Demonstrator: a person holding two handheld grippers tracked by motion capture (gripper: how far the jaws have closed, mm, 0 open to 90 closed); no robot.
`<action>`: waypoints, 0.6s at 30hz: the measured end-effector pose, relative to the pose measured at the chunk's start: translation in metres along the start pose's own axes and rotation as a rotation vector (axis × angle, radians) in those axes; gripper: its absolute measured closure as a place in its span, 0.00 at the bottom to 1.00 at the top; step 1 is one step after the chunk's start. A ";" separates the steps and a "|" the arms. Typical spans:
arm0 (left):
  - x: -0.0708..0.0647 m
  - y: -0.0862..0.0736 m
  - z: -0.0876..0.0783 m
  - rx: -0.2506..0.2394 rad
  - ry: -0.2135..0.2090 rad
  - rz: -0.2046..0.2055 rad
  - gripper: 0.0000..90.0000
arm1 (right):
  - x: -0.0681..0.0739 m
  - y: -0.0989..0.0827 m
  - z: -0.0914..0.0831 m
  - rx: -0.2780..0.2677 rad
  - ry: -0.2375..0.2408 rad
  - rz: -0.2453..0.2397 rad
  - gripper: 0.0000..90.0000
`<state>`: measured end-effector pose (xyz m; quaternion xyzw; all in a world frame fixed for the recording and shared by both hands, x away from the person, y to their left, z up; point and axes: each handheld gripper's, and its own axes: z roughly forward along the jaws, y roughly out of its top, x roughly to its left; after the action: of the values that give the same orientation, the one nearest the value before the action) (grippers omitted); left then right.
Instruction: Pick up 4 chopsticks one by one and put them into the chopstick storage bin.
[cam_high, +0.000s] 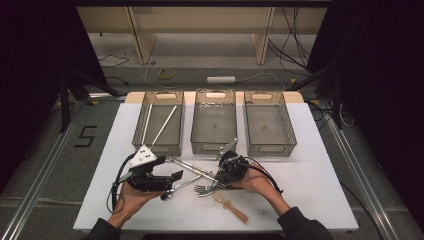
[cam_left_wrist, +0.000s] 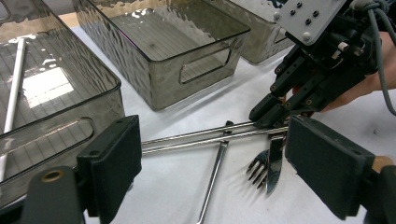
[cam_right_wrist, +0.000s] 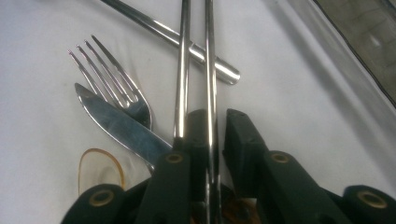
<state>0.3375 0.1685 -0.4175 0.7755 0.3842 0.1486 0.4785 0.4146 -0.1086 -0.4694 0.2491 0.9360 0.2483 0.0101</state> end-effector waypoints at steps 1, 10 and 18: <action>0.000 0.000 0.000 0.000 0.000 0.000 0.20 | 0.000 0.000 0.000 0.000 0.004 0.001 0.92; 0.000 0.000 0.000 -0.001 0.002 0.000 0.20 | 0.002 0.000 -0.001 -0.002 -0.013 -0.028 0.95; 0.000 0.000 0.001 0.003 0.003 0.003 0.21 | 0.002 0.002 -0.013 -0.040 -0.020 -0.063 0.95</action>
<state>0.3381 0.1684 -0.4181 0.7764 0.3842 0.1499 0.4766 0.4116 -0.1123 -0.4567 0.2219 0.9381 0.2638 0.0323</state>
